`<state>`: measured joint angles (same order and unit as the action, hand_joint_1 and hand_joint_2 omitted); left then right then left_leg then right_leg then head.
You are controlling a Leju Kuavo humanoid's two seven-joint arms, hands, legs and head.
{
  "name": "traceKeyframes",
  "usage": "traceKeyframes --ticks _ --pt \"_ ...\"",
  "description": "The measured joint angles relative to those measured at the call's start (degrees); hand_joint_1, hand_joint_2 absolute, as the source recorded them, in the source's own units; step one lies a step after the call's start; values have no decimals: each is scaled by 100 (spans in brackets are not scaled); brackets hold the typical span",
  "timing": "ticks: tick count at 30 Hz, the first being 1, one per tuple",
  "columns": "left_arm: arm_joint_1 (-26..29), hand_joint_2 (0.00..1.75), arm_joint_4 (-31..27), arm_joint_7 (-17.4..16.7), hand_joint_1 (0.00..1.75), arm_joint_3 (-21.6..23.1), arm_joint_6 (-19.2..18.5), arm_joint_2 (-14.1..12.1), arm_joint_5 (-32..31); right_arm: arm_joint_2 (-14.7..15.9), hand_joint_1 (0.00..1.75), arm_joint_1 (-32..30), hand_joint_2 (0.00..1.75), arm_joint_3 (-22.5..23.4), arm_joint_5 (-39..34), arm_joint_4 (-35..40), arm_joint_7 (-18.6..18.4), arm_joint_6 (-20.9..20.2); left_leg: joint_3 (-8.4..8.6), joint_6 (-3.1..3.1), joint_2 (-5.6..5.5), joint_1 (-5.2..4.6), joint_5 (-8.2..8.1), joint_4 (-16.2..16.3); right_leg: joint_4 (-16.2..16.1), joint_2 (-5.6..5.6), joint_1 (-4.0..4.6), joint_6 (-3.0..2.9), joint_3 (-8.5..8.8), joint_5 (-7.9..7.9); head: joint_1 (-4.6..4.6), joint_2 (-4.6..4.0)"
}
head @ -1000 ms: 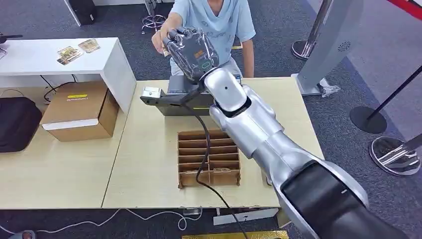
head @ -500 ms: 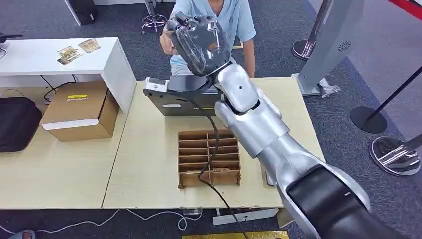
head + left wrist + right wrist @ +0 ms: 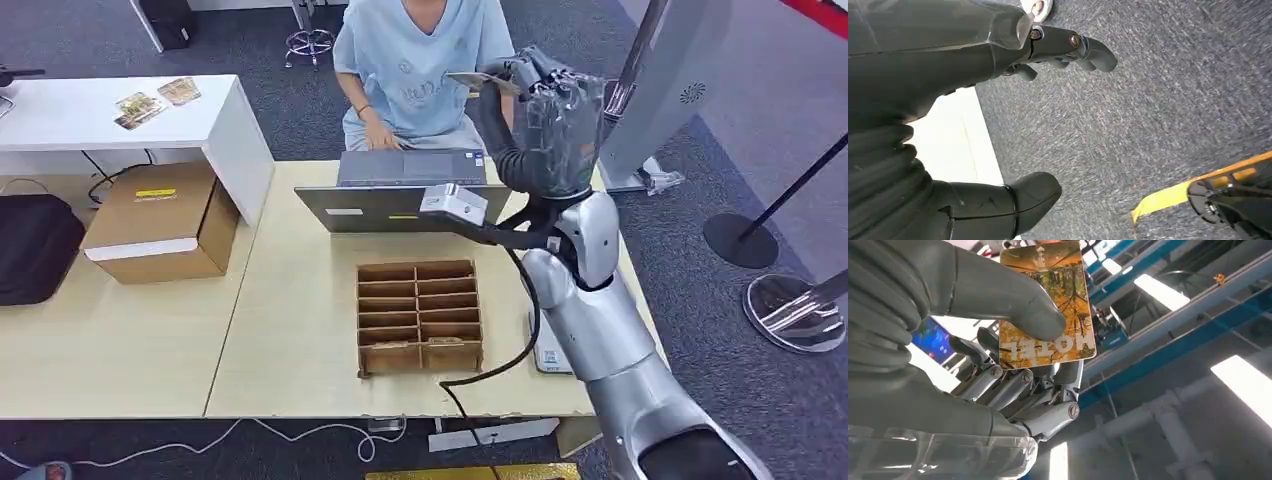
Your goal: Pass the card to the sensor for recognition and then transmit it.
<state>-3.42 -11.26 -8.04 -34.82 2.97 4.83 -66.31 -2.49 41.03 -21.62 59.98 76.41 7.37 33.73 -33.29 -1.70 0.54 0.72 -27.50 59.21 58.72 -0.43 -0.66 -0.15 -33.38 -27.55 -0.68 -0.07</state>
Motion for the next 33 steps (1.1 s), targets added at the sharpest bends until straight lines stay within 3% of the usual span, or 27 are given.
traceKeyframes --ticks 9,12,14,17,20,24,33 --pt "-6 175 0 -4 0 -20 0 4 15 136 175 -203 175 116 -35 385 41 6 2 -1 -6 2 1 0 1 -2 4 0 -1 0 -2 0" --pt "3 175 0 -39 0 -85 0 11 107 414 175 -534 175 265 -828 670 245 -154 0 0 -26 1 1 1 -5 -26 6 1 7 -2 -4 0" --pt "18 175 0 -114 0 -157 -7 13 162 712 175 -793 175 448 -2301 852 358 -1064 -5 1 -33 0 0 1 -9 -34 6 2 11 -2 -6 0" --pt "32 175 0 -179 0 -245 -22 11 188 1255 175 -1145 175 652 -4170 960 319 -3152 -10 6 -29 -5 -3 1 -15 -34 3 9 10 3 -6 0" --pt "30 175 0 -216 0 -334 -22 11 190 1776 175 -1344 175 730 -5370 875 311 -4342 -12 10 -31 -6 -4 4 -16 -35 -4 12 8 5 -2 0" --pt "30 175 0 -216 0 -441 -17 13 171 2240 175 -1447 175 767 -6479 582 171 -4937 -12 10 -33 -4 -3 3 -15 -36 -3 11 8 4 -4 0" --pt "20 175 0 -286 0 -612 -20 17 247 2853 175 -1883 175 728 -8048 129 -44 -5596 -13 10 -30 -4 -3 2 -13 -34 -3 11 6 4 -2 0"
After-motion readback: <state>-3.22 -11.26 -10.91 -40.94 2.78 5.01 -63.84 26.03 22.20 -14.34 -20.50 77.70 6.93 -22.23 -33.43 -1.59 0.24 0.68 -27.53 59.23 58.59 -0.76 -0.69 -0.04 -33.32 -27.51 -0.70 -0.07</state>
